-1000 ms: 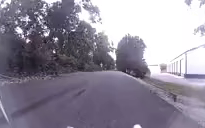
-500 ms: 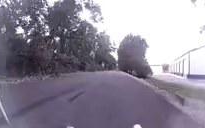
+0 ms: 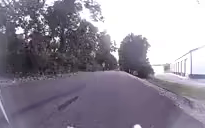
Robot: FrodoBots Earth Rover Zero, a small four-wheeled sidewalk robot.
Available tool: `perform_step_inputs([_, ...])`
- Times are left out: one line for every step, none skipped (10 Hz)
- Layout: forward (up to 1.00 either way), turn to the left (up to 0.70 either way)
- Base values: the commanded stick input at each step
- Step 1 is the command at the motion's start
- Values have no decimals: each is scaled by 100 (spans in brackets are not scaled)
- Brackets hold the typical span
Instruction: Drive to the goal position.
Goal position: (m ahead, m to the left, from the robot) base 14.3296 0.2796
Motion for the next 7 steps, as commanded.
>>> perform_step_inputs([70, 0])
perform_step_inputs([70, 0])
perform_step_inputs([70, 0])
perform_step_inputs([70, 0])
perform_step_inputs([70, 0])
perform_step_inputs([70, 0])
perform_step_inputs([70, 0])
